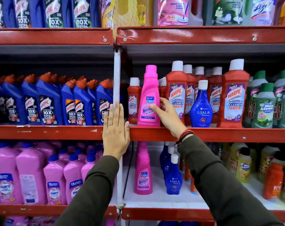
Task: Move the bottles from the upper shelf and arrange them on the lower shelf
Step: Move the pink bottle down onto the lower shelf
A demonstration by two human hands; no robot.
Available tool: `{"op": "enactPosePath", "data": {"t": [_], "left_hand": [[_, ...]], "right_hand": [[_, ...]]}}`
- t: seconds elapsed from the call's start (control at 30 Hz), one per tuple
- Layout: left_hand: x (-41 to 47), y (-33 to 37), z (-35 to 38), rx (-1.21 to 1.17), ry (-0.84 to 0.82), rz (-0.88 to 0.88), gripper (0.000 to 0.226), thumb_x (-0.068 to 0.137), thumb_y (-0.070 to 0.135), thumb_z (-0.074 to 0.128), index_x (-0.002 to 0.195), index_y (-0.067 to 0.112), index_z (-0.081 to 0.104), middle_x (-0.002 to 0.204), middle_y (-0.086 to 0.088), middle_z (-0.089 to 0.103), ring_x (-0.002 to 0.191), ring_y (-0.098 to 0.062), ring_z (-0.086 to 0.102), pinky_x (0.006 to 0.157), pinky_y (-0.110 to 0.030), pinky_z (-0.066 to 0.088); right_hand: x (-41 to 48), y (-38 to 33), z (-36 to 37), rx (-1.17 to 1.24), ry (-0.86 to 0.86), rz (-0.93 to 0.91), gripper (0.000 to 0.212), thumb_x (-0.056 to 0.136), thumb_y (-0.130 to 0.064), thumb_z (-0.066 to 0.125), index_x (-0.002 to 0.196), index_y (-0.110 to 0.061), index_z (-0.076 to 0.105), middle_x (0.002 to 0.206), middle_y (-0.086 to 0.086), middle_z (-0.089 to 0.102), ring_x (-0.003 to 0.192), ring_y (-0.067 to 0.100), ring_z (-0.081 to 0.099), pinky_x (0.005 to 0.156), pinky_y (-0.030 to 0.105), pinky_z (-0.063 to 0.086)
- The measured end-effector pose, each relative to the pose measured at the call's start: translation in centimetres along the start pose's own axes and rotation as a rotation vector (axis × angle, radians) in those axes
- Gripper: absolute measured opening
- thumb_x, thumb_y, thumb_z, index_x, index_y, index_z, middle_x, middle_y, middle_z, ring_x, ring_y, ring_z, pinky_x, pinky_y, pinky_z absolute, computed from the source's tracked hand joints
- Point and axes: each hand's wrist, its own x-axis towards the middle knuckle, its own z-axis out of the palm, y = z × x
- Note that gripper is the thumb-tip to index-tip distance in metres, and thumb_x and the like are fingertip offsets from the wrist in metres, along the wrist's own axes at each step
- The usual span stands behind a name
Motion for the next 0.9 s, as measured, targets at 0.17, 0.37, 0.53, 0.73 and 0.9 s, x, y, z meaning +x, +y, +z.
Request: {"op": "enactPosePath", "data": {"t": [0.17,0.37,0.53,0.73,0.9], "left_hand": [[0.0,0.1,-0.1,0.001,-0.007,-0.006,0.063,0.107,0.031,0.021,0.164,0.005,0.013,0.174,-0.011,0.011,0.162,-0.021,0.002,0.132,-0.044,0.01],[0.0,0.1,-0.3,-0.001,-0.02,-0.006,0.063,0.107,0.031,0.021,0.163,0.004,0.014,0.174,-0.012,0.01,0.162,-0.022,0.003,0.132,-0.043,0.01],[0.3,0.4,-0.9,-0.022,-0.026,-0.022,0.063,0.107,0.031,0.022,0.163,0.004,0.013,0.174,-0.011,0.009,0.162,-0.023,0.004,0.133,-0.039,0.004],[-3.1,0.5,-1.4,-0.06,-0.002,-0.01,0.063,0.108,0.033,0.019,0.164,0.005,0.01,0.174,-0.012,0.007,0.162,-0.026,0.005,0.132,-0.037,-0.003],[-9.7,0.4,-0.4,-0.035,-0.074,-0.05,0.064,0.107,0.033,0.021,0.164,0.007,0.009,0.174,-0.009,0.003,0.161,-0.019,-0.007,0.131,-0.036,-0.008]], "right_hand": [[-0.3,-2.0,-0.7,0.074,0.014,-0.058,0.049,0.098,-0.023,0.062,0.143,-0.009,0.046,0.137,0.01,0.062,0.115,0.016,0.065,0.079,0.019,0.06],[-2.8,-3.4,-1.3,0.152,-0.012,-0.084,0.047,0.098,-0.021,0.062,0.141,-0.009,0.049,0.132,0.008,0.064,0.11,0.012,0.067,0.081,0.018,0.06],[-6.8,-2.3,-1.1,0.201,-0.061,-0.071,0.042,0.096,-0.018,0.063,0.137,-0.012,0.052,0.123,-0.001,0.068,0.104,0.003,0.07,0.082,0.018,0.058],[-13.2,3.4,-0.2,0.19,-0.081,-0.029,0.042,0.094,-0.018,0.069,0.134,-0.016,0.056,0.125,-0.002,0.071,0.115,0.008,0.069,0.089,0.02,0.057],[-17.5,9.2,1.0,0.146,-0.117,0.066,0.045,0.093,-0.019,0.07,0.135,-0.019,0.055,0.127,-0.004,0.071,0.118,0.01,0.067,0.094,0.024,0.055]]}}
